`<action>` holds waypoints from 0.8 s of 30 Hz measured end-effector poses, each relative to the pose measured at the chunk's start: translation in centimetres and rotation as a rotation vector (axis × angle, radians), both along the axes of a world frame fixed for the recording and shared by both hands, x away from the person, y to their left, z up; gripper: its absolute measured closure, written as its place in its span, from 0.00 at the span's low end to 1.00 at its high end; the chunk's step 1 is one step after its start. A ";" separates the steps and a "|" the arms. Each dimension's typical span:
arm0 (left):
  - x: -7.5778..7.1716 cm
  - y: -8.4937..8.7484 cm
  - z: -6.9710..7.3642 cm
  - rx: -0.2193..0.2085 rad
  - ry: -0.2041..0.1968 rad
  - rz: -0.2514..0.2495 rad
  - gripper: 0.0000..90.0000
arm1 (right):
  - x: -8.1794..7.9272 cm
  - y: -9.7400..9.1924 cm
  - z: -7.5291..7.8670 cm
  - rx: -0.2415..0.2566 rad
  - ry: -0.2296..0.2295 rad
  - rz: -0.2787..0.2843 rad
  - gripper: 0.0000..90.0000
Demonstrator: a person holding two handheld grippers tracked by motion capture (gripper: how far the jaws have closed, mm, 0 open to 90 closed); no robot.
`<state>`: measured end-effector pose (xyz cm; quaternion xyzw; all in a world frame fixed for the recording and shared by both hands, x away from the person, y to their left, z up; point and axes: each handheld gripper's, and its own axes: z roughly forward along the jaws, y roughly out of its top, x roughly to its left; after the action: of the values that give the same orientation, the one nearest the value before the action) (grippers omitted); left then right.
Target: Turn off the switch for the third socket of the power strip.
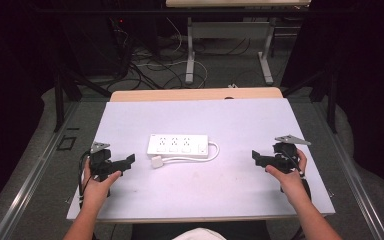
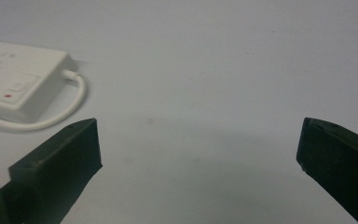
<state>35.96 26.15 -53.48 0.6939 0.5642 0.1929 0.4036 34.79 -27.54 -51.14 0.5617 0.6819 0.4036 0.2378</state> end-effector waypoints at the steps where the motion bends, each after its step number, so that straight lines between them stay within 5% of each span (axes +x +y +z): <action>1: -0.1 -0.3 0.1 0.015 -0.004 -0.009 0.01 | -0.5 0.0 0.0 -0.003 -0.002 0.006 0.00; 5: -0.3 -0.6 0.4 0.031 0.000 -0.029 0.01 | -1.9 -0.3 -0.5 -0.058 -0.042 0.019 0.00; 11: -0.4 -1.5 0.6 0.047 -0.022 -0.050 0.02 | -1.7 -0.9 -0.9 -0.030 -0.059 0.004 0.00; 12: -0.4 -1.6 0.7 0.047 -0.021 -0.055 0.02 | -1.9 -1.0 -0.7 -0.027 -0.030 0.008 0.00; 15: -0.5 -1.8 0.7 0.050 -0.028 -0.065 0.03 | -2.0 -1.1 -1.0 0.013 -0.078 -0.004 0.00; 24: -0.6 -2.7 0.9 0.047 -0.016 -0.101 0.06 | -2.0 -1.2 -1.4 -0.032 -0.092 0.016 0.00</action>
<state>35.41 23.45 -52.54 0.7291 0.5207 0.1911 0.4010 32.79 -28.71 -52.55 0.5332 0.6812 0.4199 0.2745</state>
